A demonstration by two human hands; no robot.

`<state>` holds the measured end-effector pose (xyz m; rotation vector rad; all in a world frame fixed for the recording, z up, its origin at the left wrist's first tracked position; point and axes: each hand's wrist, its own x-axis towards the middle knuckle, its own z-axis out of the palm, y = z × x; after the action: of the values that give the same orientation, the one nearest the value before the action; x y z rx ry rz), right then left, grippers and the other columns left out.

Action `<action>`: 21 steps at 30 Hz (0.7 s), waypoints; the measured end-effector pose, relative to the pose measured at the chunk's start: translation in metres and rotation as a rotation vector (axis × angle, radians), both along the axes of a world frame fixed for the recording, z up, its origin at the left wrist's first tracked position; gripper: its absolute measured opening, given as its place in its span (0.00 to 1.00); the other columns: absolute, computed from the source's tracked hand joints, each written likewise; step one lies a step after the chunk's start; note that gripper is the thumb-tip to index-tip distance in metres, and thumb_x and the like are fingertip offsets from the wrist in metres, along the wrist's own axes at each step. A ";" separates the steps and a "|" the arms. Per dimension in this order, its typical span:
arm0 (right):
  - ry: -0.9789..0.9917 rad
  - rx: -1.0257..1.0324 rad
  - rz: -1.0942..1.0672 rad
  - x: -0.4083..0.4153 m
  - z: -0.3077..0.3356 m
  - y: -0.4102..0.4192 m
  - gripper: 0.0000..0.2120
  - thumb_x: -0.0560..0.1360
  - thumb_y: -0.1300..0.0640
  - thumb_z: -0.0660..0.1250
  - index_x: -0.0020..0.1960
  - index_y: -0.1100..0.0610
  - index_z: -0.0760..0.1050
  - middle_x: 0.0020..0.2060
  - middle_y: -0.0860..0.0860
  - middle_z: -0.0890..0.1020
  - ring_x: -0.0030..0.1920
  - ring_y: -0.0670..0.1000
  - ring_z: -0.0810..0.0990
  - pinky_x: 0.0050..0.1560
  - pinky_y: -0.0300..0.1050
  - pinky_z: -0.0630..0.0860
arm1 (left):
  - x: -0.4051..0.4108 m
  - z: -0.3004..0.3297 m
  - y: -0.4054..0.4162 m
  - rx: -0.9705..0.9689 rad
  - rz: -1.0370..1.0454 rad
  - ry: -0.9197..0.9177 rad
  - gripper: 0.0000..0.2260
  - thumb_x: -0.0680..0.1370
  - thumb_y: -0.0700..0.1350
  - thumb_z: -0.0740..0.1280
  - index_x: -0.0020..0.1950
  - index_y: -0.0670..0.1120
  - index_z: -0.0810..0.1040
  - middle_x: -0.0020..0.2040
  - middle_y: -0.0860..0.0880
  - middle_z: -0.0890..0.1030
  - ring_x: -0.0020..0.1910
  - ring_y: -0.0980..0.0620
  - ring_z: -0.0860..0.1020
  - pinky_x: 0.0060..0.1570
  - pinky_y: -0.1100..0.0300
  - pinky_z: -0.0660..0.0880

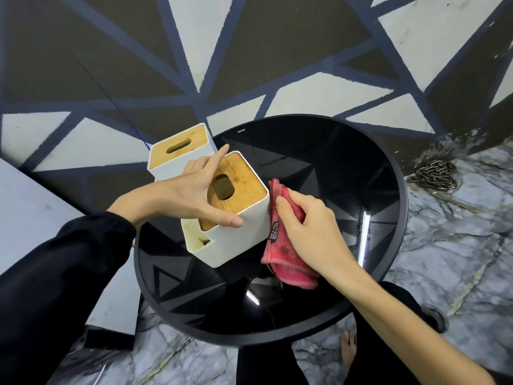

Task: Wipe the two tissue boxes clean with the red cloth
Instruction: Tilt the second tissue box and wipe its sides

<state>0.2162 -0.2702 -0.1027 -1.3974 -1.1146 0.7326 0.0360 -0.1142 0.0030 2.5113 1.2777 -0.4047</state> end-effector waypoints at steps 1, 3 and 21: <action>0.009 -0.008 0.002 -0.001 -0.001 0.000 0.14 0.86 0.51 0.60 0.48 0.53 0.81 0.39 0.54 0.82 0.42 0.49 0.81 0.42 0.38 0.76 | 0.000 0.000 -0.002 0.020 0.001 -0.009 0.71 0.50 0.87 0.66 0.80 0.68 0.29 0.83 0.56 0.53 0.82 0.48 0.55 0.79 0.42 0.61; 0.002 -0.042 -0.003 -0.004 -0.007 -0.001 0.14 0.86 0.48 0.59 0.51 0.51 0.81 0.43 0.51 0.81 0.44 0.46 0.80 0.43 0.35 0.73 | 0.000 0.000 -0.005 0.088 -0.003 -0.009 0.70 0.50 0.88 0.63 0.80 0.67 0.29 0.82 0.52 0.57 0.80 0.47 0.59 0.76 0.43 0.65; 0.020 -0.070 -0.042 -0.015 -0.009 0.005 0.12 0.86 0.47 0.58 0.53 0.49 0.79 0.46 0.51 0.78 0.46 0.44 0.78 0.44 0.36 0.72 | 0.064 -0.010 -0.034 0.246 0.446 0.057 0.62 0.64 0.87 0.53 0.84 0.54 0.30 0.83 0.33 0.56 0.81 0.31 0.57 0.74 0.36 0.57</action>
<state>0.2010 -0.2648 -0.1113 -1.4649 -1.0501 0.7597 0.1000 -0.1483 -0.0068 2.3084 1.9529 -0.2254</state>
